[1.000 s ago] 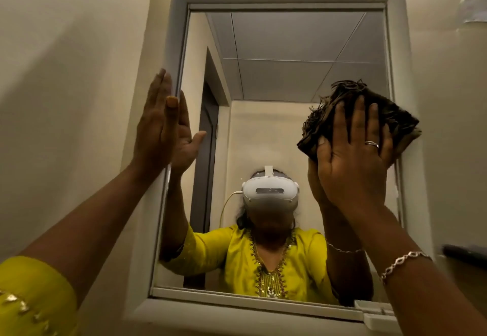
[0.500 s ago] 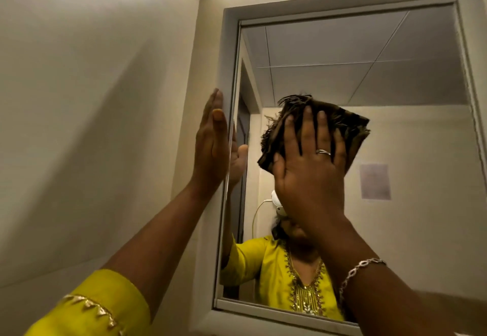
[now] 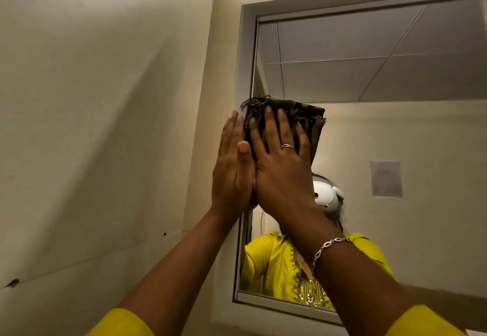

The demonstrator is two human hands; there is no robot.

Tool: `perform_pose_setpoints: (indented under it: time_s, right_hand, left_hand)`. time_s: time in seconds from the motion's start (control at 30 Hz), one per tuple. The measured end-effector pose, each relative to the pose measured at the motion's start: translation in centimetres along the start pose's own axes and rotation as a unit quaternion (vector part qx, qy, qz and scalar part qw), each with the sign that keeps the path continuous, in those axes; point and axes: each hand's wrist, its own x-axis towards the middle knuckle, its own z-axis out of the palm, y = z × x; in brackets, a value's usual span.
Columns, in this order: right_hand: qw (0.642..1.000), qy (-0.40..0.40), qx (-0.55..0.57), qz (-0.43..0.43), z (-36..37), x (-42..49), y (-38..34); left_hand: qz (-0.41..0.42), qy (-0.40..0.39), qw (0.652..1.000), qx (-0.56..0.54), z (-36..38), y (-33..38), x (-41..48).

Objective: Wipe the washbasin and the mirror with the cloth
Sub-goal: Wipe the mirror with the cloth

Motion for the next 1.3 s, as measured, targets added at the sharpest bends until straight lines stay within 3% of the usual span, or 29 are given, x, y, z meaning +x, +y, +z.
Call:
perform_pose_setpoints:
  time_s: [0.37,0.67,1.13,1.3]
  right_hand:
    - [0.998,-0.021,0.010,-0.062,-1.4,-2.8,3.2]
    - [0.997,-0.036,-0.024,-0.057,-3.7,-5.3,9.8]
    - [0.998,-0.024,-0.058,-0.016,-6.5,-8.0,19.3]
    - [0.997,-0.023,-0.075,0.010,-7.5,-8.3,21.9]
  left_hand:
    - [0.021,0.010,0.979,0.202,0.3,0.7,-1.0]
    - [0.038,0.001,0.948,0.315,0.6,0.3,-1.1]
    - [0.031,0.006,0.950,0.310,0.4,0.9,-1.1]
    - [-0.045,0.086,0.967,0.233,0.5,1.0,-1.4]
